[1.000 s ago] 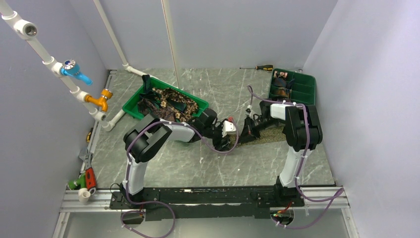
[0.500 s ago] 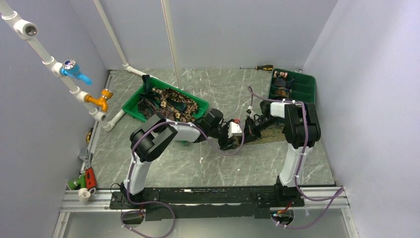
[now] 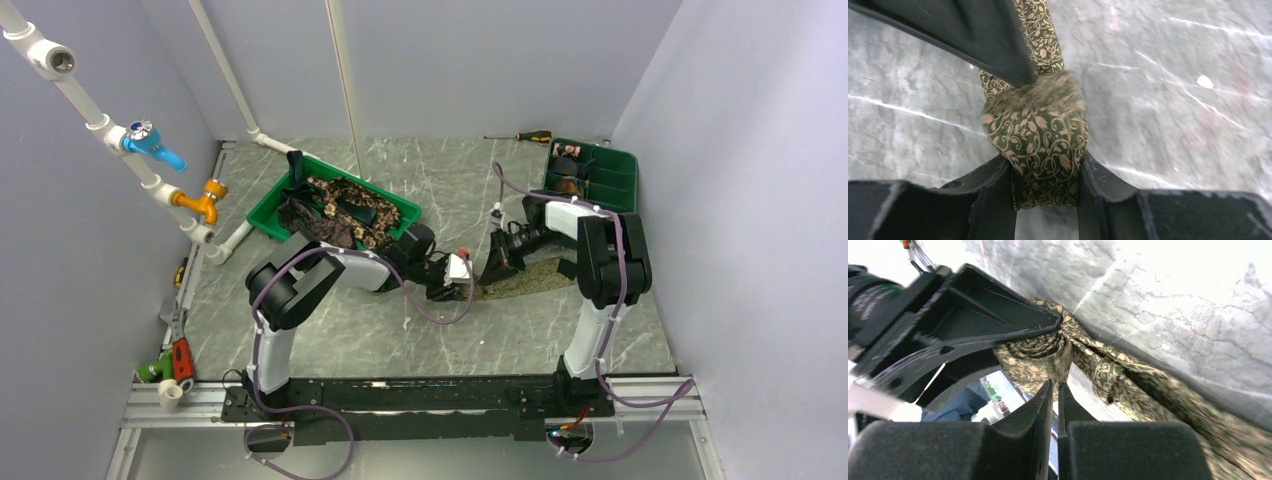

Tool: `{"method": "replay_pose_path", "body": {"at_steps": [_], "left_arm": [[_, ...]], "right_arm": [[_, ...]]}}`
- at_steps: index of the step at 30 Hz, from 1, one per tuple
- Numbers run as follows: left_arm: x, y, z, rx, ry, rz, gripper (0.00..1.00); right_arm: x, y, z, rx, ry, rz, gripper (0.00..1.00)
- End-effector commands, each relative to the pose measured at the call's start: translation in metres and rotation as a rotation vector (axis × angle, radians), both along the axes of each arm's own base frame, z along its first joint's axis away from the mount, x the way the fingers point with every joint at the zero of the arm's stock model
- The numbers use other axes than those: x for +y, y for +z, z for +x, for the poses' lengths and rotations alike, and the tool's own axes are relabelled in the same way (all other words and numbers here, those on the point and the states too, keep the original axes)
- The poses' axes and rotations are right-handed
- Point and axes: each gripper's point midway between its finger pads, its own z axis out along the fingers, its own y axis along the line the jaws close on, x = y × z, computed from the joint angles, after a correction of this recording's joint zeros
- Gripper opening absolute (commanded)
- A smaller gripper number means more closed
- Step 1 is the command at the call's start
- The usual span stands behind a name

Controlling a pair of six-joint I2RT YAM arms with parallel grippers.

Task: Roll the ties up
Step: Roll the tie at the center of the board.

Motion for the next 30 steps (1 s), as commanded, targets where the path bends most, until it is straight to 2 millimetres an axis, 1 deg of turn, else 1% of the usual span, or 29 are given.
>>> {"method": "replay_pose_path", "body": {"at_steps": [1,4,6,8,11,14,17,19,21,22,24,26,27,29,30], "left_arm": [[0.037,-0.030,-0.054,0.160,-0.126,0.104,0.18],[0.039,-0.032,-0.050,0.163,-0.106,0.117,0.18],[0.039,-0.031,-0.043,0.167,-0.070,0.117,0.18],[0.038,-0.028,-0.034,0.184,-0.023,0.116,0.18],[0.036,-0.024,-0.022,0.202,0.049,0.118,0.18],[0.036,-0.020,-0.014,0.221,0.108,0.113,0.19],[0.036,-0.006,-0.007,0.217,0.166,0.079,0.20],[0.039,0.004,-0.003,0.188,0.200,0.051,0.20],[0.043,0.008,0.001,0.161,0.237,0.056,0.20],[0.047,0.006,0.002,0.153,0.251,0.075,0.20],[0.054,-0.005,-0.003,0.141,0.243,0.120,0.20],[0.061,-0.021,-0.008,0.114,0.233,0.175,0.21],[0.065,-0.030,-0.010,0.112,0.232,0.216,0.21],[0.069,-0.044,-0.011,0.112,0.242,0.276,0.22],[0.070,-0.049,-0.011,0.113,0.246,0.299,0.22]], "right_arm": [[-0.006,0.031,0.027,-0.175,-0.002,0.015,0.11],[-0.010,0.004,0.022,-0.120,0.000,-0.062,0.08],[-0.014,-0.014,0.019,-0.103,0.009,-0.126,0.06],[-0.018,-0.027,0.017,-0.089,0.023,-0.178,0.04],[-0.024,-0.036,0.013,-0.085,0.050,-0.244,0.01],[-0.032,-0.044,0.014,-0.115,0.077,-0.319,0.00],[-0.036,-0.051,0.016,-0.129,0.096,-0.372,0.00],[-0.035,-0.053,0.018,-0.135,0.099,-0.383,0.00],[-0.031,-0.053,0.022,-0.146,0.101,-0.391,0.00],[-0.029,-0.053,0.025,-0.150,0.098,-0.387,0.00],[-0.023,-0.050,0.032,-0.167,0.100,-0.378,0.00],[-0.016,-0.041,0.038,-0.182,0.099,-0.327,0.01],[-0.011,-0.033,0.041,-0.197,0.100,-0.292,0.04],[-0.002,-0.009,0.040,-0.225,0.099,-0.185,0.12],[0.004,0.004,0.036,-0.233,0.104,-0.128,0.22]]}}
